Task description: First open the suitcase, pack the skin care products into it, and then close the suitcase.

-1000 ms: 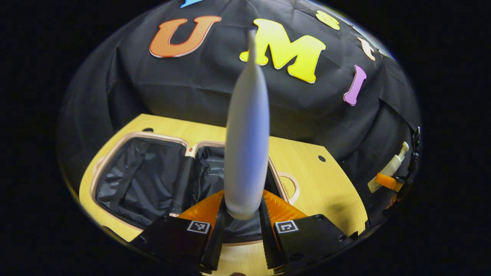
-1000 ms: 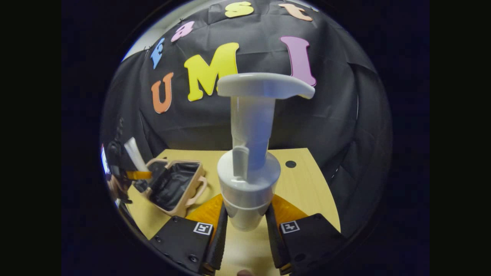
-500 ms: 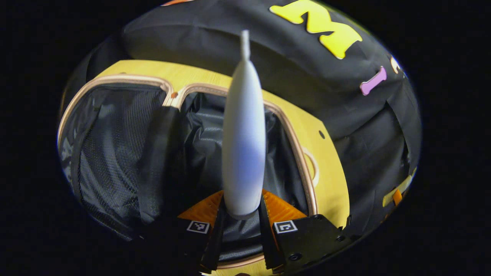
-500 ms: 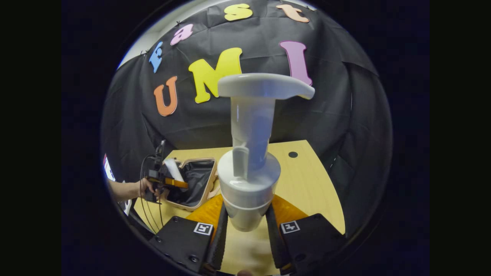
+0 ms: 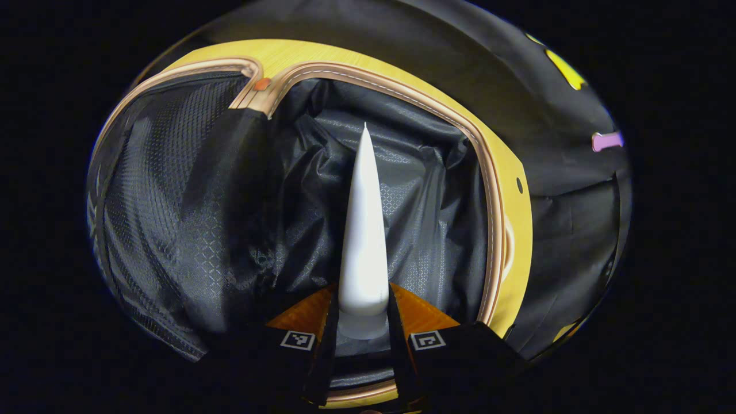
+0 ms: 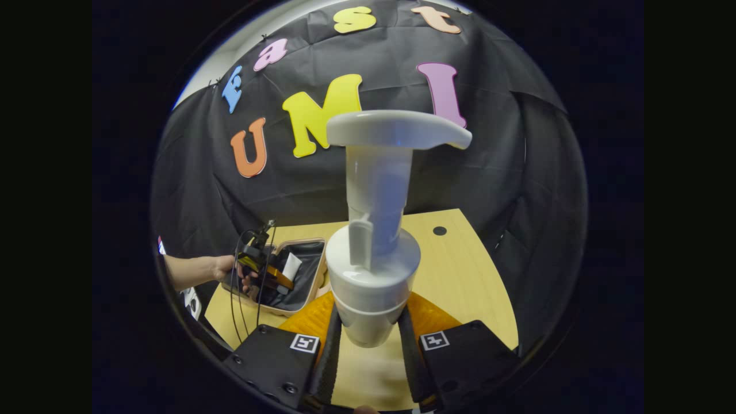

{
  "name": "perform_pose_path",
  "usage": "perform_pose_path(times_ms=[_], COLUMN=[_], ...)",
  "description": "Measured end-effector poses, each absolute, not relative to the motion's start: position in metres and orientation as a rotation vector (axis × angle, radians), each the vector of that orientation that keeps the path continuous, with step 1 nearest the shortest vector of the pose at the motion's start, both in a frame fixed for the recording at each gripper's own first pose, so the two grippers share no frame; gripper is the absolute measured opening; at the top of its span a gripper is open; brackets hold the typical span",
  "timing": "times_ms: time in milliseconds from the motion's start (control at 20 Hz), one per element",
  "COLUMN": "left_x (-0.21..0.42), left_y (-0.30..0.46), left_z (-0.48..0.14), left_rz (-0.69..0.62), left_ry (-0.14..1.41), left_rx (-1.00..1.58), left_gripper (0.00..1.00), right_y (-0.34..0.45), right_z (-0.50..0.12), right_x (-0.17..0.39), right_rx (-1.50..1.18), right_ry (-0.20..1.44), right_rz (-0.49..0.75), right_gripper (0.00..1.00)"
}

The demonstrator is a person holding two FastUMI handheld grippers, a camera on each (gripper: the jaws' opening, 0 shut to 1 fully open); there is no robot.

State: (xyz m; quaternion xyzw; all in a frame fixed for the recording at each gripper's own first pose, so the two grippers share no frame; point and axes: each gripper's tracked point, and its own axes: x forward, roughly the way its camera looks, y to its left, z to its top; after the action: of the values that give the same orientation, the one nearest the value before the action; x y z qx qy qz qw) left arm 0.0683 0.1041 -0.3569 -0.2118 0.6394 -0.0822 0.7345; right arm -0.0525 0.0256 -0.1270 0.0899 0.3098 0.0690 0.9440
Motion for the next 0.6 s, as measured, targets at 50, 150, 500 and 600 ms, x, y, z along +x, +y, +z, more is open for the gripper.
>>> perform_pose_path(times_ms=[50,150,500,600], left_x=[0.066,0.057,0.048,0.040], left_y=[0.104,0.106,0.125,0.129], left_z=[-0.356,-0.354,-0.301,-0.281], left_rz=[-0.167,-0.137,-0.105,-0.098], left_ry=[1.413,1.435,1.273,1.186], left_rx=[-0.470,-0.468,-0.421,-0.439], left_gripper=[0.53,0.55,0.84,0.97], right_y=[0.030,0.042,0.089,0.108], right_z=[-0.127,-0.132,-0.142,-0.141], right_x=[-0.052,-0.048,-0.035,-0.030], right_rx=[0.178,0.160,0.130,0.131], right_ry=[0.634,0.646,0.670,0.671], right_rz=[0.157,0.197,0.331,0.378], right_gripper=[0.47,0.47,0.45,0.47])
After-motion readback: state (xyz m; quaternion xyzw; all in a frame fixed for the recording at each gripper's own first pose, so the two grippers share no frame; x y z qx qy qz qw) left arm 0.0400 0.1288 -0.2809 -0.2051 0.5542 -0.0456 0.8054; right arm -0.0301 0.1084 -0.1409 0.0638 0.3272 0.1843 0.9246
